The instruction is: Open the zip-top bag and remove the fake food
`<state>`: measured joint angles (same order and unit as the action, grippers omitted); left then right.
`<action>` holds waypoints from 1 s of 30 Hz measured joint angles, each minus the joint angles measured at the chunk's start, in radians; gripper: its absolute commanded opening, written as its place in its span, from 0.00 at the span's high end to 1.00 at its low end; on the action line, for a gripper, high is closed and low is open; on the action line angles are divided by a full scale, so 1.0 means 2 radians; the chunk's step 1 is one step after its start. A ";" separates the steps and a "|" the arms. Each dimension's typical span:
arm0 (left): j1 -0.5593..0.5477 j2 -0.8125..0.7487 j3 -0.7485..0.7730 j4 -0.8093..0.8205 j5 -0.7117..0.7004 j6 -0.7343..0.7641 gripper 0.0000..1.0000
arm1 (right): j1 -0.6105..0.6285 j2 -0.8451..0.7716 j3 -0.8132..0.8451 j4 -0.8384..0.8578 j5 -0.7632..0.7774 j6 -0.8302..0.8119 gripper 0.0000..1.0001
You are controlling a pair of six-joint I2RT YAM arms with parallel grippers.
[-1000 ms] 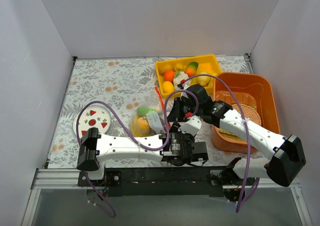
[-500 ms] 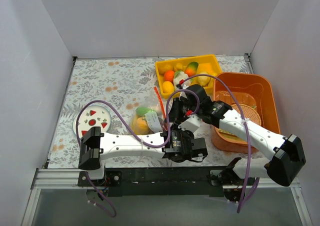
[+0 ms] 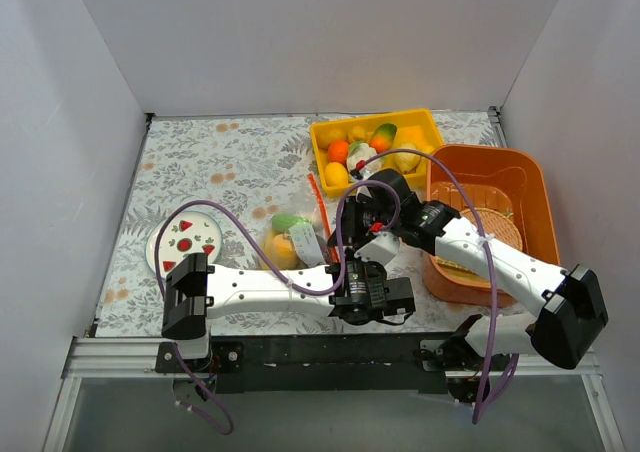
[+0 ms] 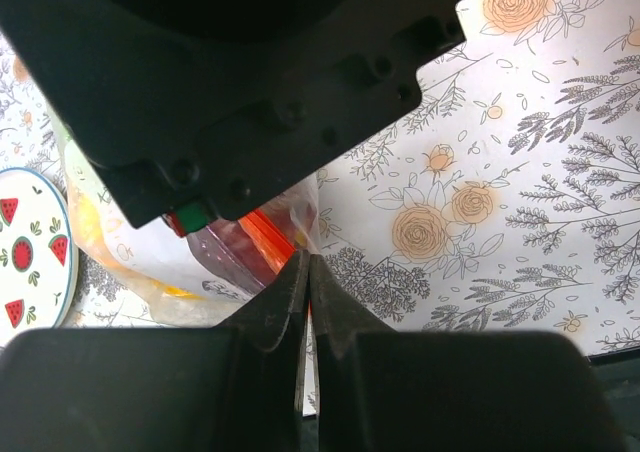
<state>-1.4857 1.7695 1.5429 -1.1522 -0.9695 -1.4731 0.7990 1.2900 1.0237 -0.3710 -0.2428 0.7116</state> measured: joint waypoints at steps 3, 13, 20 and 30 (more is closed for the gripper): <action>0.000 0.001 -0.002 0.003 0.001 0.002 1.00 | 0.000 0.004 0.003 0.001 0.000 -0.001 0.99; 0.000 -0.034 -0.031 0.059 0.040 0.031 1.00 | 0.000 0.032 0.032 0.007 0.004 -0.024 0.99; 0.000 -0.041 -0.027 0.040 0.045 0.024 0.58 | 0.000 0.050 0.043 0.010 0.004 -0.031 0.99; 0.009 -0.034 -0.001 -0.015 0.029 0.005 0.45 | 0.000 0.050 0.046 0.009 0.002 -0.030 0.99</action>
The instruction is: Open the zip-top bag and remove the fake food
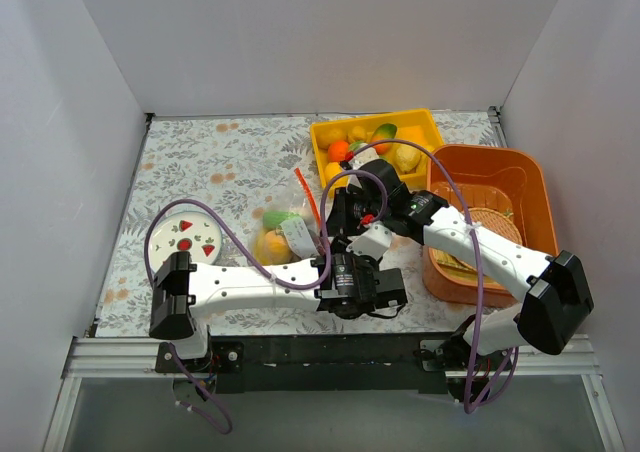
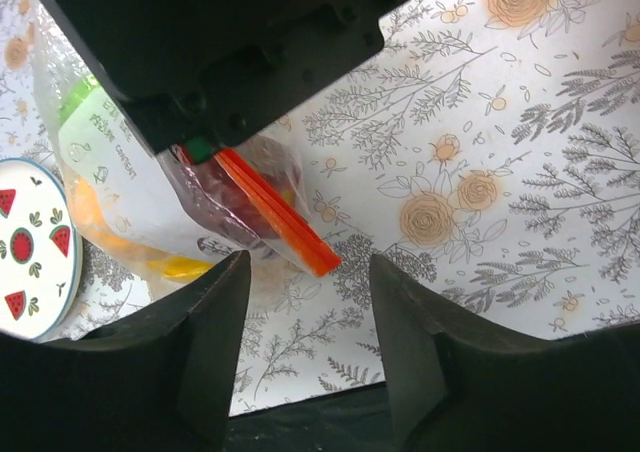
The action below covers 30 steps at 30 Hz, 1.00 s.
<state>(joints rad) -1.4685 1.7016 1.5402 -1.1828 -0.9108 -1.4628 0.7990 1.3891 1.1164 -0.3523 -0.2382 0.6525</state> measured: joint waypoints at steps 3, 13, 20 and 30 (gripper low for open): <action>0.004 0.006 0.005 0.001 -0.009 0.006 0.43 | 0.000 0.000 0.000 -0.003 -0.001 0.002 0.99; 0.010 0.022 0.018 -0.014 -0.037 0.006 0.51 | -0.007 0.000 0.001 -0.007 -0.018 0.018 0.99; 0.010 0.030 0.023 -0.030 -0.056 -0.005 0.60 | -0.007 0.000 0.001 -0.007 -0.029 0.028 0.99; 0.014 0.056 0.020 -0.037 -0.060 -0.008 0.62 | -0.002 0.000 0.007 -0.008 -0.034 0.031 0.99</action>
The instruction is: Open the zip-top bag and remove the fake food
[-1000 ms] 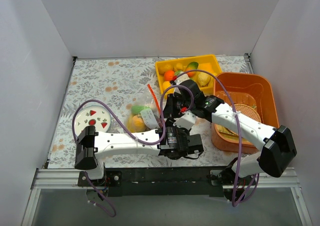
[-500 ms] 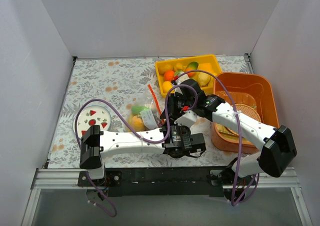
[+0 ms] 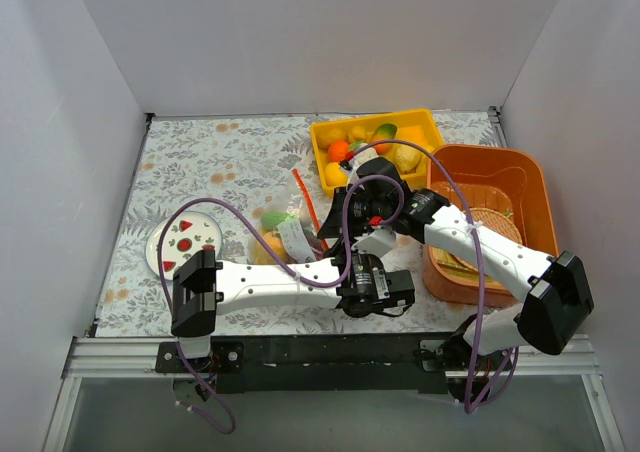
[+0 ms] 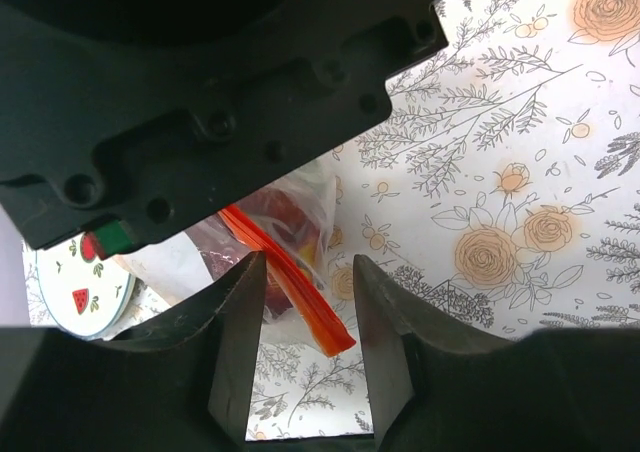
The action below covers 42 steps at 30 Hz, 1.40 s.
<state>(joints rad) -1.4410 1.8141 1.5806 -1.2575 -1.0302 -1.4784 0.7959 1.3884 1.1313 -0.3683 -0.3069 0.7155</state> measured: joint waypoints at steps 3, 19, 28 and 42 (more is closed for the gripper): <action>0.000 0.000 0.000 -0.001 0.000 -0.002 0.66 | 0.000 0.000 0.000 0.000 -0.001 0.000 0.99; 0.005 -0.040 -0.035 0.040 0.013 0.015 1.00 | 0.001 -0.001 0.000 0.003 0.006 -0.020 0.99; 0.011 -0.102 -0.071 0.110 0.054 0.059 1.00 | 0.002 0.034 0.037 0.006 0.009 -0.059 0.99; 0.015 -0.135 -0.100 0.157 0.092 0.082 1.00 | -0.017 0.135 0.137 0.000 0.008 -0.096 0.97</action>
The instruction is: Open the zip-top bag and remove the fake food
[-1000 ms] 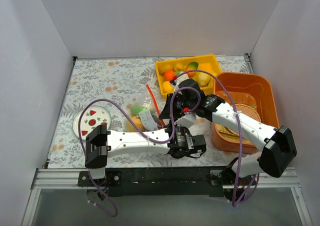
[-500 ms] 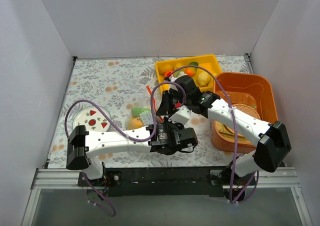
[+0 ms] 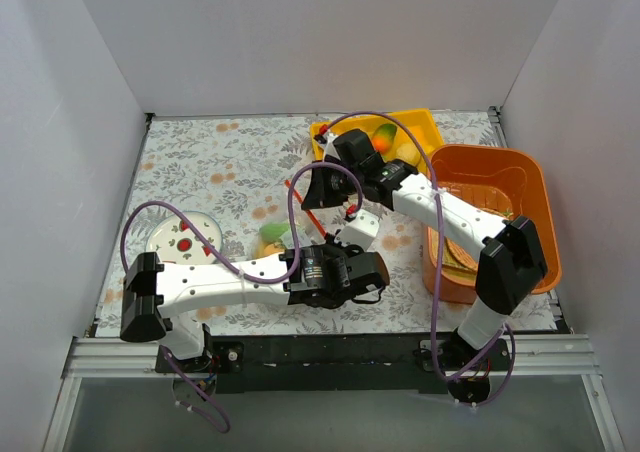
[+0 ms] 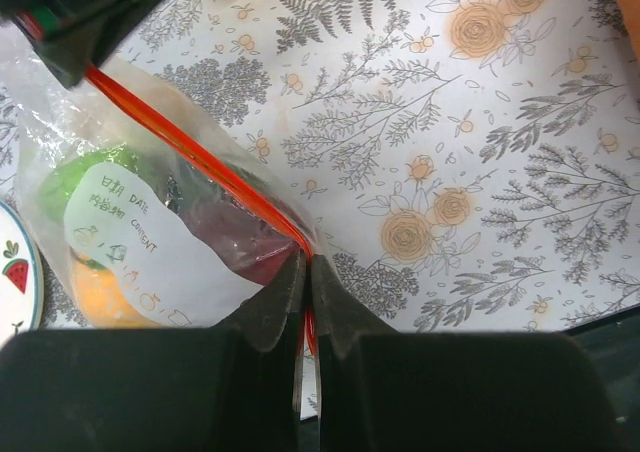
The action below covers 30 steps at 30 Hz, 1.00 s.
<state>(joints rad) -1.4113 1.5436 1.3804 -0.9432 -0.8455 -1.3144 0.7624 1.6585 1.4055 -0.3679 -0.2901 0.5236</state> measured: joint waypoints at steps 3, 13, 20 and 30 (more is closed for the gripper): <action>-0.002 -0.004 -0.003 0.010 0.009 0.000 1.00 | -0.009 0.024 0.030 0.001 0.001 -0.008 0.96; -0.006 -0.033 -0.016 0.031 0.026 0.001 1.00 | -0.042 0.080 0.096 0.002 -0.012 -0.026 0.94; -0.006 -0.034 -0.023 0.044 0.031 0.002 1.00 | -0.053 0.099 0.117 0.000 -0.026 -0.029 0.87; -0.009 -0.034 -0.025 0.044 0.033 -0.009 1.00 | -0.059 0.112 0.154 -0.013 -0.029 -0.049 0.41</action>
<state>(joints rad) -1.4292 1.4750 1.3296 -0.8555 -0.7792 -1.3323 0.6445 1.8820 1.7138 -0.3943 -0.3485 0.4252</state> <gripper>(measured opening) 0.020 0.534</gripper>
